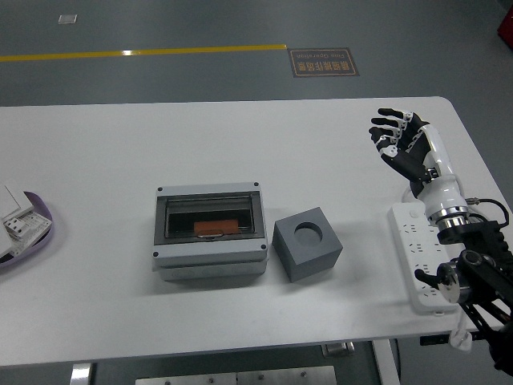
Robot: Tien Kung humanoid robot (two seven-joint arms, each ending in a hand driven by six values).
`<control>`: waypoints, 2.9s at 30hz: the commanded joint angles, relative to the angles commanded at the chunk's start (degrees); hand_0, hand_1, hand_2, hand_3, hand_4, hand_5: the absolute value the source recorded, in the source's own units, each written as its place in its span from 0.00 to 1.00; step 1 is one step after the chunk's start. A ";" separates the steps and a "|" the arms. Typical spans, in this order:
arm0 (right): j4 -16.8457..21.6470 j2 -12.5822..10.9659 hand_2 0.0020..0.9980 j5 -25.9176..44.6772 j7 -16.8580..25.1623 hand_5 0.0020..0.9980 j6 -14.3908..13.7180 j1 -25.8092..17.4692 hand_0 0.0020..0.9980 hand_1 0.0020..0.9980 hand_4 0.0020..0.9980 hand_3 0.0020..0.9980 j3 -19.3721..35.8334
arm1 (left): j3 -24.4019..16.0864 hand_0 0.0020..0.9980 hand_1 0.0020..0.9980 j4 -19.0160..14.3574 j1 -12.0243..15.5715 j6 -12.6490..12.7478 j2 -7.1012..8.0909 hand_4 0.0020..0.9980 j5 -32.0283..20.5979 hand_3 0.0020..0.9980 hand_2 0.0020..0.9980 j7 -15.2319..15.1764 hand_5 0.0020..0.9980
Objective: Pick up the cylinder from the cube,place it in the box,flap close box
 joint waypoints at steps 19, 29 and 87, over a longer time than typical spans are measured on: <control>-0.16 0.07 0.62 0.21 0.15 0.13 -0.05 -0.03 0.60 0.58 0.67 0.64 0.03 | 0.14 0.50 0.58 0.00 -0.04 -0.02 0.08 0.77 -0.13 0.65 0.59 0.00 0.17; -0.11 0.01 0.62 0.27 0.20 0.14 -0.08 -0.03 0.60 0.57 0.67 0.64 -0.16 | 0.47 0.50 0.58 -0.03 -0.01 -0.03 0.44 0.77 -0.15 0.65 0.59 -0.01 0.17; -0.10 0.20 0.60 0.91 0.25 0.15 0.13 -0.40 0.58 0.52 0.67 0.61 -0.20 | -0.23 0.50 0.58 -0.13 0.22 -0.04 0.01 0.77 0.17 0.64 0.59 -0.03 0.17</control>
